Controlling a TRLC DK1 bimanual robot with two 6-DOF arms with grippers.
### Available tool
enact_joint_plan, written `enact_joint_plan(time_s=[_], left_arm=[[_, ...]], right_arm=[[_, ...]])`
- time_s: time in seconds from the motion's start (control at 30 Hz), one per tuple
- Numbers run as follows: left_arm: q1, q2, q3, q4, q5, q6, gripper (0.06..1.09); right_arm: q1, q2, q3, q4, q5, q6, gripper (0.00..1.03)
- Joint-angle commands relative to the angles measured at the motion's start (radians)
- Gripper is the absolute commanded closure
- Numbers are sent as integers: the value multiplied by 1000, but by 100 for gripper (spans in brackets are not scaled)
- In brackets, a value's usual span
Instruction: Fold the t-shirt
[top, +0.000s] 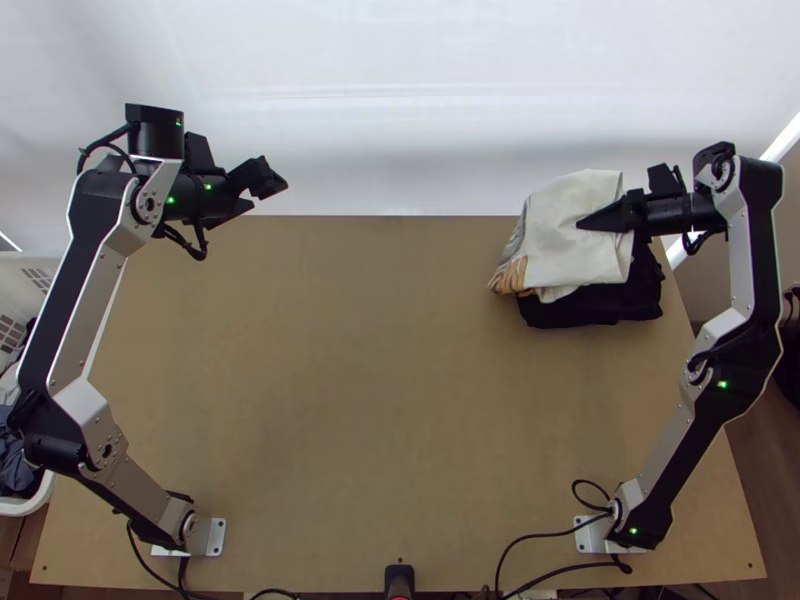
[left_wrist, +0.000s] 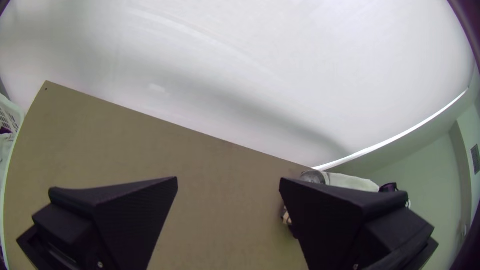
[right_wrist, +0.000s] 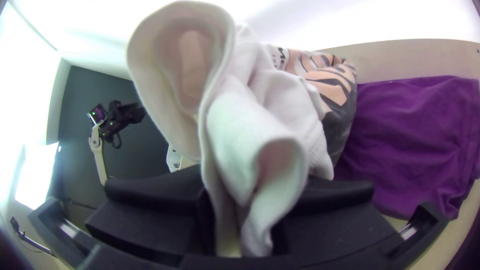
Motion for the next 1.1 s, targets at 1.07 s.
enact_joint_plan(time_s=[1.07], left_arm=[[32, 27, 42, -2, -4, -3, 9]], right_arm=[[-157, 258, 42, 203, 205, 28, 100]])
